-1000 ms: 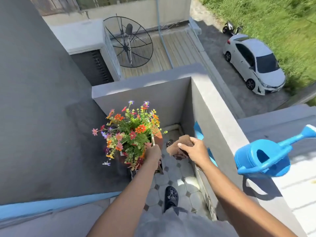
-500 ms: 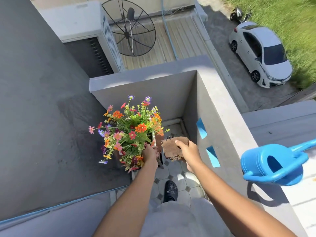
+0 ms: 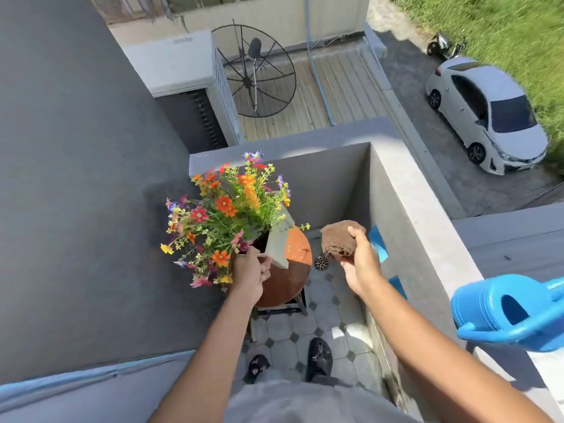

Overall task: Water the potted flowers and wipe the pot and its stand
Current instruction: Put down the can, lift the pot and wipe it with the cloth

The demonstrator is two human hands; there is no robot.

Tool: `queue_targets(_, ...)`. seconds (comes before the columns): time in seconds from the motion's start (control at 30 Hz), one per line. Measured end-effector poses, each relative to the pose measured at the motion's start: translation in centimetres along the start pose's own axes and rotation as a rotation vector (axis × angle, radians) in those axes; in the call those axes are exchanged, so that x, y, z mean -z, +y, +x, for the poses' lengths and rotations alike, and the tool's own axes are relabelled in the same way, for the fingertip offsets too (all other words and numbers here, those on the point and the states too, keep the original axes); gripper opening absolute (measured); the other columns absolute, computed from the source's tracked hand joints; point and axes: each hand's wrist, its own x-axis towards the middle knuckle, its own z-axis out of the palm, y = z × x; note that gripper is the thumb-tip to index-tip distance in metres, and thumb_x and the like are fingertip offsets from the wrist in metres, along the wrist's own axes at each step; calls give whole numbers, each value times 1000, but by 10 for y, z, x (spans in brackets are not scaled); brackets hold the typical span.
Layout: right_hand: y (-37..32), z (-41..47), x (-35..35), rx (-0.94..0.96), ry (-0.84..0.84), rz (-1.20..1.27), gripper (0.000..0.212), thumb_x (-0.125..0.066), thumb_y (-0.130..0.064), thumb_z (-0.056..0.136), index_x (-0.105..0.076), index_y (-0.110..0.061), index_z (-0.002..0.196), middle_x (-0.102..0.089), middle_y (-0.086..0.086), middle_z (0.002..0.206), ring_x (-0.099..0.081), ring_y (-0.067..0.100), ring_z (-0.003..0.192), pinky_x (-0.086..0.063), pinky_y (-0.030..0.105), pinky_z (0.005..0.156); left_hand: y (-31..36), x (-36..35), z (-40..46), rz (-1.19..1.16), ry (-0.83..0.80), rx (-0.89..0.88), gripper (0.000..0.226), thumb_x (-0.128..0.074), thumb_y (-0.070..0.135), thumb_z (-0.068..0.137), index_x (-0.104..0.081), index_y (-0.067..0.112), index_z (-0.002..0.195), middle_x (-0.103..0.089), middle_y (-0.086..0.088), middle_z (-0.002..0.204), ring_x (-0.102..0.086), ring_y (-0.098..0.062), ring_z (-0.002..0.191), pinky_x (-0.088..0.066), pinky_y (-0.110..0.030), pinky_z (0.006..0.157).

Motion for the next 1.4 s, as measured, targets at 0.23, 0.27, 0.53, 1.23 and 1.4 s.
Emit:
queue_targets(0.23, -31, -25, -88, 587, -347, -375, 24, -69, -16, 87, -66, -26, 109, -67, -1, 106, -63, 1, 90, -50, 17, 85, 82, 14, -63, 61, -230, -26, 20, -39, 7, 97, -52, 10, 81, -47, -9, 61, -30, -6, 32, -17, -17, 30)
queue_targets(0.27, -34, -35, -100, 644, -351, -395, 24, -69, -17, 88, -64, -22, 112, -63, 2, 110, -61, -5, 90, -47, 11, 84, 90, 14, -71, 59, -257, -43, 22, -40, 8, 98, -55, 13, 83, -47, -8, 59, -30, -6, 32, -17, -17, 30)
queue_targets(0.53, 3, -94, -123, 942, -517, -578, 29, -56, -15, 96, -63, -23, 122, -52, -14, 119, -47, -16, 112, -36, 4, 95, 137, 13, -82, 35, -221, -185, 19, -39, 9, 95, -53, 16, 83, -50, -1, 48, -30, -5, 30, -13, -20, 34)
queue_targets(1.23, -23, -87, -123, 1052, -432, -625, 29, -70, -13, 89, -66, -32, 111, -61, -22, 113, -54, -13, 109, -42, 11, 95, 172, 16, -85, 80, -326, -270, 21, -45, 6, 91, -44, 12, 70, -52, -8, 58, -23, -7, 32, -13, -21, 34)
queue_targets(1.4, -55, -87, -143, 960, -395, -485, 24, -68, -7, 89, -68, -19, 110, -66, 3, 115, -63, 12, 109, -50, 24, 92, 172, 9, -90, 99, -368, -292, 23, -42, 6, 92, -43, 12, 71, -51, -7, 59, -23, -8, 33, -15, -20, 33)
